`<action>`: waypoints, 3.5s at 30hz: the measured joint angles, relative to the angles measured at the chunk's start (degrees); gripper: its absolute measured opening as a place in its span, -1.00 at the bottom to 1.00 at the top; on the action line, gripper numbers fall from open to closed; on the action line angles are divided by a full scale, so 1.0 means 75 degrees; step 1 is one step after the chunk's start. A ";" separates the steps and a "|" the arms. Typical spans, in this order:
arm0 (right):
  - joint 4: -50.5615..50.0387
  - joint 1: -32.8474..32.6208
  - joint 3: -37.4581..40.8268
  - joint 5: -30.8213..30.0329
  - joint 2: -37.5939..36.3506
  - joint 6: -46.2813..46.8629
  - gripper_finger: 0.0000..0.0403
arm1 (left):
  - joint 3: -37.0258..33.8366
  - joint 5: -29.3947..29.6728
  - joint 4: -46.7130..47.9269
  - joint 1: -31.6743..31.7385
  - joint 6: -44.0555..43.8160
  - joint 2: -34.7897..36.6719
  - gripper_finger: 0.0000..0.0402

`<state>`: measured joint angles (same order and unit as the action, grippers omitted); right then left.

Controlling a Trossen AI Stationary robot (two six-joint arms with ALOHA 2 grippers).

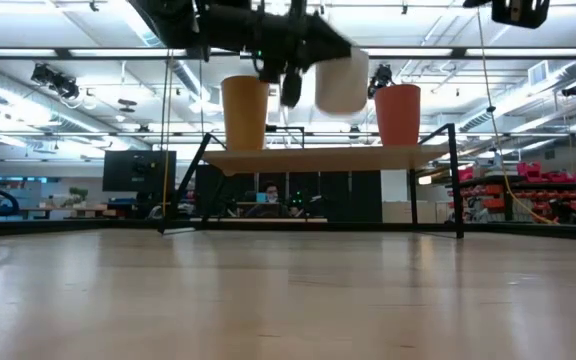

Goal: Stack small to large cups/mugs on shelf
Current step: Put the white mug on the shelf

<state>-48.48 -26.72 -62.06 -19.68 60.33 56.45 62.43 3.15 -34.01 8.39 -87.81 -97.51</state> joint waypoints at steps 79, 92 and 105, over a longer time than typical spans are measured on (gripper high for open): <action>-0.0039 -0.0361 0.0000 -0.0577 -0.0234 0.0078 -0.57 | -0.0003 -0.0194 -0.0215 0.0491 -0.0615 -0.0848 -0.63; -0.0039 -0.0361 0.0000 -0.0577 -0.0234 0.0078 -0.57 | -0.0009 -0.0166 -0.0611 0.0576 -0.0601 -0.0851 -0.61; -0.0039 -0.0361 0.0000 -0.0577 -0.0232 0.0081 -0.57 | -0.0009 -0.0162 -0.0556 0.0561 -0.0522 -0.0854 -0.60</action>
<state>-48.77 -29.43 -62.06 -24.01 58.59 57.06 62.37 1.93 -38.17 12.60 -91.72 -103.92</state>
